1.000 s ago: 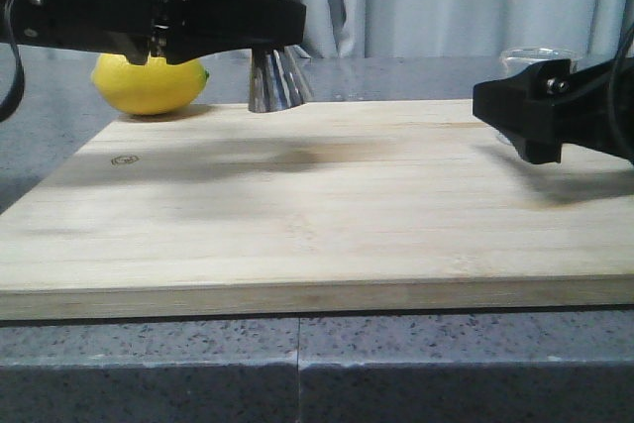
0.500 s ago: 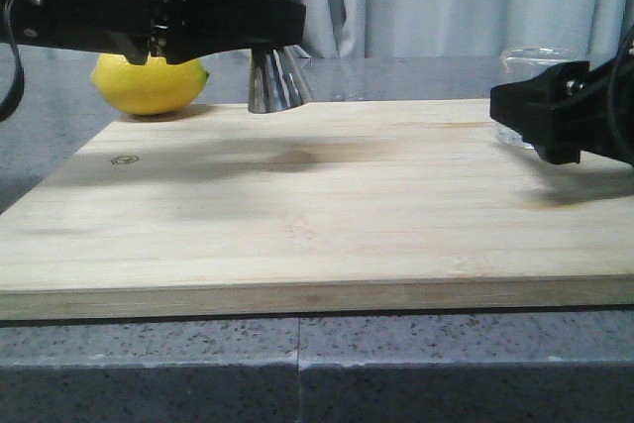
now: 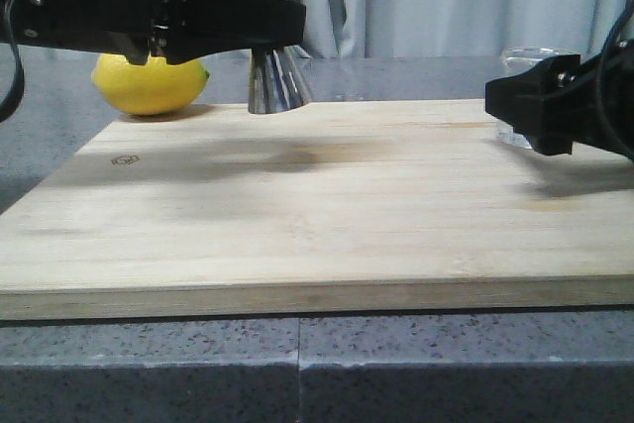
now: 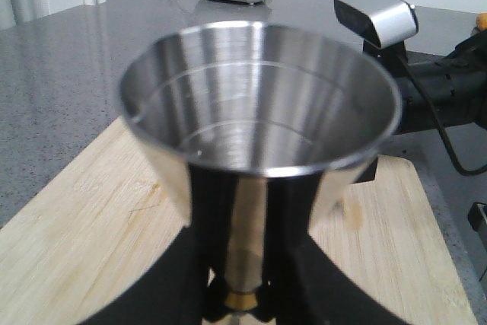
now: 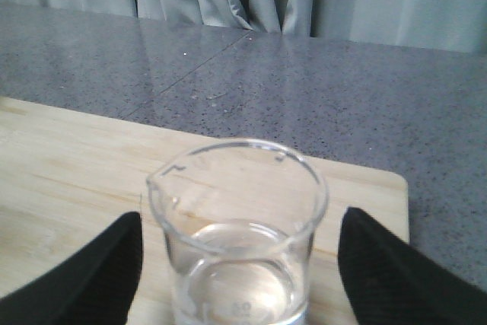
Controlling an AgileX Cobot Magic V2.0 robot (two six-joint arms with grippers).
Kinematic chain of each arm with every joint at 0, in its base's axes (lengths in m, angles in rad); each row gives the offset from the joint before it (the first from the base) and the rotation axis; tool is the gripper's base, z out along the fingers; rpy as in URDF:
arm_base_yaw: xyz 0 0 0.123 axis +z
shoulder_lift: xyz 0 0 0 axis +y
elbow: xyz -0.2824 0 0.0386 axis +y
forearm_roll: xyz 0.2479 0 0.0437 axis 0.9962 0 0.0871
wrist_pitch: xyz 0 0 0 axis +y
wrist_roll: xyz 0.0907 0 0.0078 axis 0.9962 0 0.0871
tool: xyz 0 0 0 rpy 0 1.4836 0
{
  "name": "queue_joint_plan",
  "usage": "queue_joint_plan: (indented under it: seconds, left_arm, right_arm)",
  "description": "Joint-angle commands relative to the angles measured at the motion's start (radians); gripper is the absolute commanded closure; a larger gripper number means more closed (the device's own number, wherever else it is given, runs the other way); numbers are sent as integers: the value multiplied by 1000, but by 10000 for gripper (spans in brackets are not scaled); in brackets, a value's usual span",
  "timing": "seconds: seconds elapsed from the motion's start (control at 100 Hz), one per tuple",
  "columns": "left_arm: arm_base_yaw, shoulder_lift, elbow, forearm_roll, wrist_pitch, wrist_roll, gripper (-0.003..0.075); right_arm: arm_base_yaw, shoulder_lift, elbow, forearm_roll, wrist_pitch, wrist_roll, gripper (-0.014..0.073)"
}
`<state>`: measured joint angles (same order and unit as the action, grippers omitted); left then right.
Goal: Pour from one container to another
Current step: 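Lower the right gripper around the glass beaker and close it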
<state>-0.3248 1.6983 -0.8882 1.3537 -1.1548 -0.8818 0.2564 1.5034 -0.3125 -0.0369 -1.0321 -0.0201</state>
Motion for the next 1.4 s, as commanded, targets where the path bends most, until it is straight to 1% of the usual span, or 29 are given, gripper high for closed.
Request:
queue_joint_plan:
  seconds: [0.0, 0.64, 0.69, 0.81, 0.88, 1.29, 1.39]
  left_arm:
    - [-11, -47, -28, -30, -150, -6, 722]
    - [-11, -47, -28, -30, -150, -6, 722]
    - [-11, -47, -28, -30, -150, -6, 722]
    - [-11, -47, -28, -30, -150, -6, 722]
    - [-11, -47, -28, -30, -150, -6, 722]
    - [-11, -47, -28, -30, -150, -6, 722]
    - [-11, -47, -28, -30, -150, -6, 722]
  right_arm:
    - [-1, -30, -30, -5, -51, -10, 137]
    - [-1, -30, -30, -7, -49, -10, 139]
    - [-1, -30, -30, -7, -49, -10, 159]
    - [-1, -30, -30, -7, -49, -10, 244]
    - [-1, -30, -30, -7, -49, -10, 272]
    - [-1, -30, -30, -7, -49, -11, 282]
    - [-1, -30, -30, -7, -49, -11, 306]
